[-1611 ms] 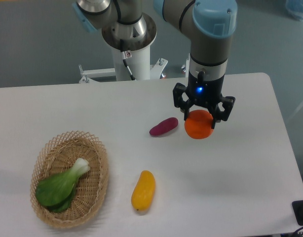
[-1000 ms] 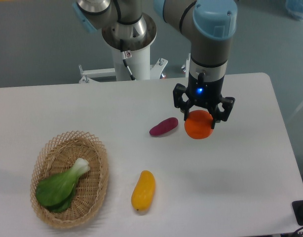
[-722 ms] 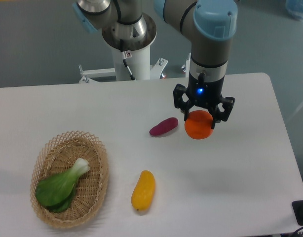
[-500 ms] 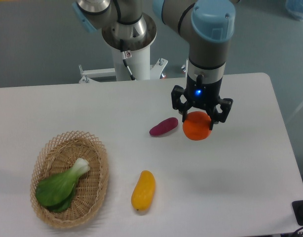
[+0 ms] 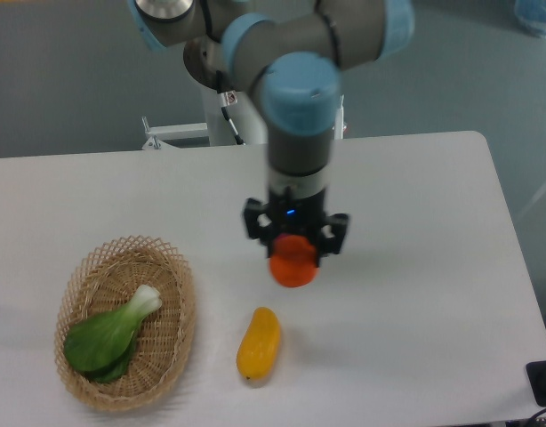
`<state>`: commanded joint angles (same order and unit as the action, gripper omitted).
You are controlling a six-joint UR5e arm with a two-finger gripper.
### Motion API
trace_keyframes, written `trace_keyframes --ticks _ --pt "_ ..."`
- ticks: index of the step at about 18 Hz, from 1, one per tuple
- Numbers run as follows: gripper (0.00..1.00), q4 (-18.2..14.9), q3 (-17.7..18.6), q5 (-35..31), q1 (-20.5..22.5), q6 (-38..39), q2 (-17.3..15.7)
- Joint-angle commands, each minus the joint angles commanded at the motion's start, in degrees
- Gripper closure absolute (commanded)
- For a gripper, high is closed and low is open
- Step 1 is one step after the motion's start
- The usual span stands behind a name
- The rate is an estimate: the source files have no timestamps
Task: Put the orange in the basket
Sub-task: 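Carry the held orange over to the wicker basket and lower it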
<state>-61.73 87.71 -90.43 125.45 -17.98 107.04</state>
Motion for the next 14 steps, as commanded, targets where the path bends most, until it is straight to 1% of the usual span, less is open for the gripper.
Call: trace_keyframes --ticks 2,4,5,6,7,9,12,14 --pt "0.43 4.67 -0.09 -0.09 -3.01 7.05 1.84" --pt "0.43 8.98 -0.52 -0.18 -5.90 11.55 4.74" --pt "0.43 10.91 -0.79 -0.27 -6.79 13.39 6.06" --pt "0.43 12.06 -0.88 -0.01 -7.14 15.68 6.77" --pt "0.42 12.25 -1.05 -0.01 -7.93 17.26 7.47" --pt "0.42 12.25 -1.05 0.08 -9.34 17.89 9.14" --pt "0.42 12.34 -1.23 0.35 -10.57 18.86 10.29" --pt "0.42 12.34 -1.23 0.35 -10.93 18.86 12.04"
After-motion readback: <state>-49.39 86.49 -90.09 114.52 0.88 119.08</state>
